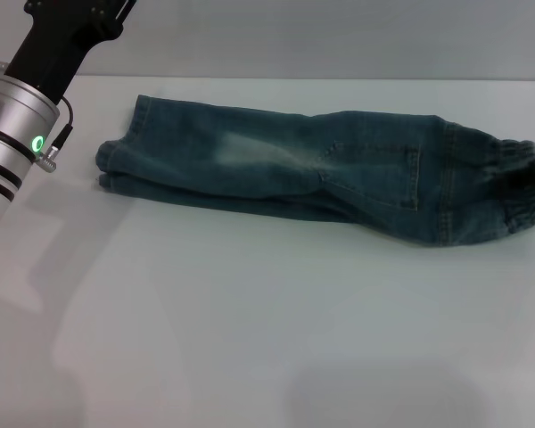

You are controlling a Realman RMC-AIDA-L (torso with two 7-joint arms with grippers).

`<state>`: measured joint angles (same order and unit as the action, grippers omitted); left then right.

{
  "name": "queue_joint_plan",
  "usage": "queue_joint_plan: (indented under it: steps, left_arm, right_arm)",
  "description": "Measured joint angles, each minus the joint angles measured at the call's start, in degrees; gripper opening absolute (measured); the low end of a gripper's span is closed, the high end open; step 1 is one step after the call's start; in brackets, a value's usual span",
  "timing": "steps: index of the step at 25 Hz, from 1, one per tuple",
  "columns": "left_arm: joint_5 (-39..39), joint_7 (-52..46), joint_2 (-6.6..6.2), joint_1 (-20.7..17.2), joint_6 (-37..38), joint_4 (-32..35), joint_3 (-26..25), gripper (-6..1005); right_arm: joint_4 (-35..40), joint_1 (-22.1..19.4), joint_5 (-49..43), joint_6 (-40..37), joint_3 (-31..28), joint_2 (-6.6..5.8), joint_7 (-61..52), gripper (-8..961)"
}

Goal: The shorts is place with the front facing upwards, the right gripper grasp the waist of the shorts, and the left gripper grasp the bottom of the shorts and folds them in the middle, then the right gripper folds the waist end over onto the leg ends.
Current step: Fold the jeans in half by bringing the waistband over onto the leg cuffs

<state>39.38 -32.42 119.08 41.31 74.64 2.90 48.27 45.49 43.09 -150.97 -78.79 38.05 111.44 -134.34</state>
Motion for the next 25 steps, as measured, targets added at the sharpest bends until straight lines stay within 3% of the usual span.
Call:
queue_joint_plan:
  steps: [7,14,19,22,25]
  left_arm:
    - [-0.25,0.00,0.00,-0.10,0.00,0.00,-0.06,716]
    - [-0.18,0.00,-0.08,-0.36,-0.34,0.00,-0.02,715]
    - [0.19,0.46,-0.25,-0.72,-0.41,0.14,0.26,715]
    - [0.31,2.07,-0.33,-1.09,-0.70,-0.02,1.66,715]
    - [0.36,4.36,-0.25,-1.62,-1.22,-0.03,4.30,715]
  right_arm:
    - [-0.84,0.58,0.66,0.30,1.38,0.17,0.05,449]
    - [-1.11,0.34,0.94,2.17,2.06,1.54,1.07,286]
    - [-0.80,0.24,1.18,2.36,1.93,1.73,1.39,197]
    - [0.18,0.38,2.33,0.49,1.83,1.18,1.38,143]
    - [3.22,1.65,3.11,-5.01,1.61,-0.23,-0.11,115]
